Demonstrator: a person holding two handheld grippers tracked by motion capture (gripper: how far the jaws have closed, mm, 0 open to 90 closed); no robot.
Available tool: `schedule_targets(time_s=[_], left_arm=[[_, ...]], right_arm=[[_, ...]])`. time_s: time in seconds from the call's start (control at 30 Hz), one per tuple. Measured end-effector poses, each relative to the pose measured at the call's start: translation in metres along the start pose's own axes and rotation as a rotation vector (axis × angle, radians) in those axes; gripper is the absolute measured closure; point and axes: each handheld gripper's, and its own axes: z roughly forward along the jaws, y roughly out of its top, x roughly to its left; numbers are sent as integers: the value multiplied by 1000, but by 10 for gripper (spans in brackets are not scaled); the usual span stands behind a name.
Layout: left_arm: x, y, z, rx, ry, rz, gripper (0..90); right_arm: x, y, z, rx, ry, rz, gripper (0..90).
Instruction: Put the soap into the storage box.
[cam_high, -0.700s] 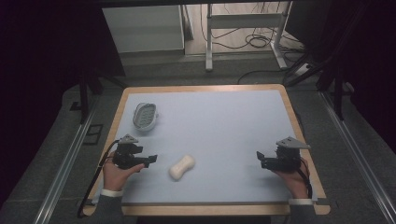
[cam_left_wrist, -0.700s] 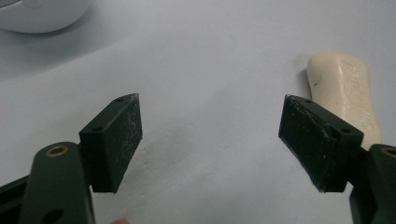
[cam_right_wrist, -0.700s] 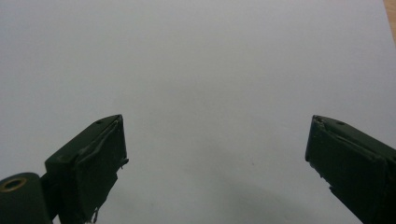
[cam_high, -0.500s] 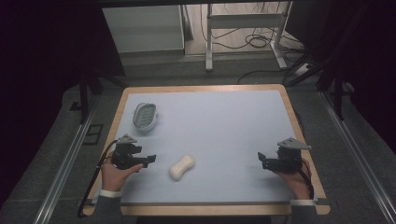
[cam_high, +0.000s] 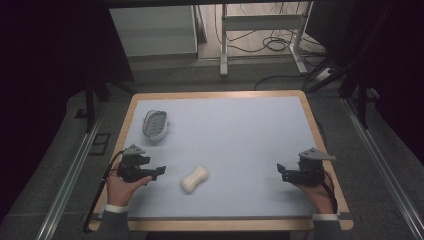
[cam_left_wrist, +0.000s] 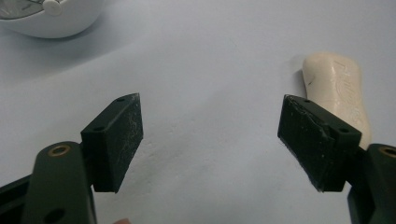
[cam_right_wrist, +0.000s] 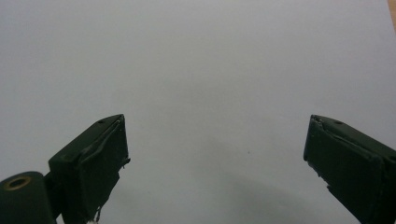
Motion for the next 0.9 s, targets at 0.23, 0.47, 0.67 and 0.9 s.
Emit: schedule_targets(time_s=[0.23,0.47,0.67,0.9], left_arm=[[1,0,-7,-4,16,7,226],[2,1,-12,18,16,-2,219],[-2,7,-25,28,19,15,211],[-8,21,-34,51,23,59,195]], right_arm=[[0,-2,-2,-10,9,-3,64],[-2,-3,-2,-7,20,-1,64],[-5,-2,-5,-24,20,7,64],[-4,0,-7,-25,11,10,69]])
